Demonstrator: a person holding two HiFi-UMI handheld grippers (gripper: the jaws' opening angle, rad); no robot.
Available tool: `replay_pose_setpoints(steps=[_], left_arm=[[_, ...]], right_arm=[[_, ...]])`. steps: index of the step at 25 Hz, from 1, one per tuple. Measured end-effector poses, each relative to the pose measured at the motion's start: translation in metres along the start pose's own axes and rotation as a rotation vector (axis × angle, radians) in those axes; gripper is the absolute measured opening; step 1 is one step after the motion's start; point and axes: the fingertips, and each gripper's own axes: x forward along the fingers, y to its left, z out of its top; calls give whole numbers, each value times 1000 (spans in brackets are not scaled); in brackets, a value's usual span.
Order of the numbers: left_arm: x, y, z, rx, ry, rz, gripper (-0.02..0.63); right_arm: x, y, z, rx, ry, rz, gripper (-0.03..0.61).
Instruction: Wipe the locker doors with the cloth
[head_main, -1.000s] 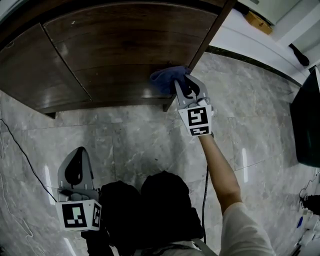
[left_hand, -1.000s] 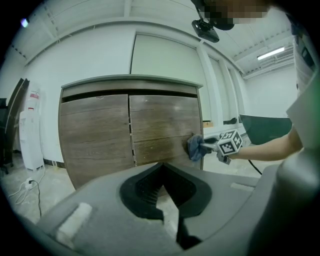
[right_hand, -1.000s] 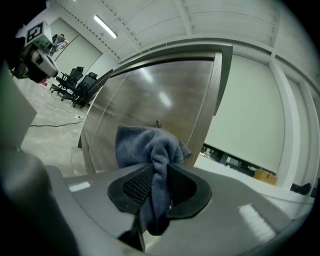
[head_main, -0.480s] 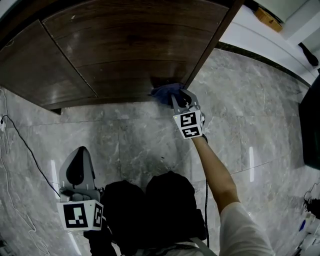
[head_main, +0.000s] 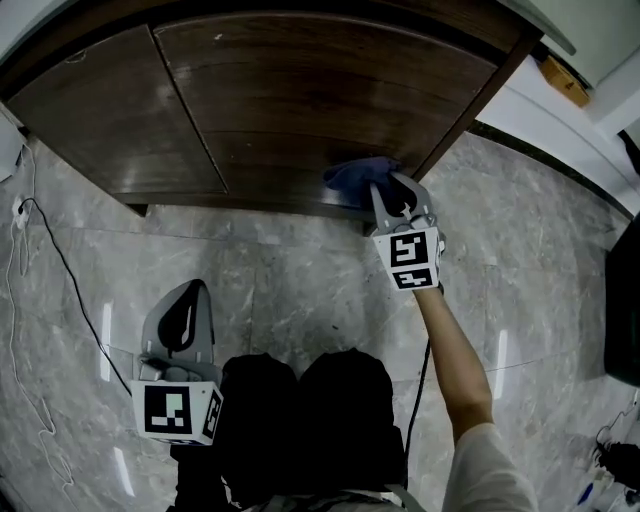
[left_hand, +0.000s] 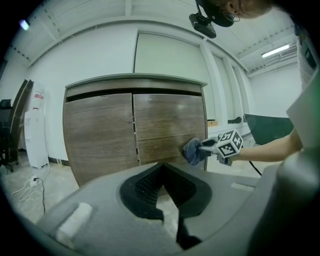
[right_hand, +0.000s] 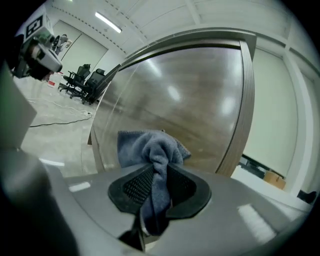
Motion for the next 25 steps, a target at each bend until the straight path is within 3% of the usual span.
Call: replay_pose_setpoints(steps=[6,15,20,25], left_arm=[[-5,6,2,-16,-19,13,2],[-17,14,4,-27,-34,23,3],[-23,18,11,-26,-57,35,3],[-25,20,9,-31,-59,44,3]], right_arm=[[-16,-31,101,-33,-139,-22,80],[-39,-74,217,-76,-282,-77,81],[-47,-91,253,-53,-335,-122,81],[-44,-87,245,-32,-352,-141,81]])
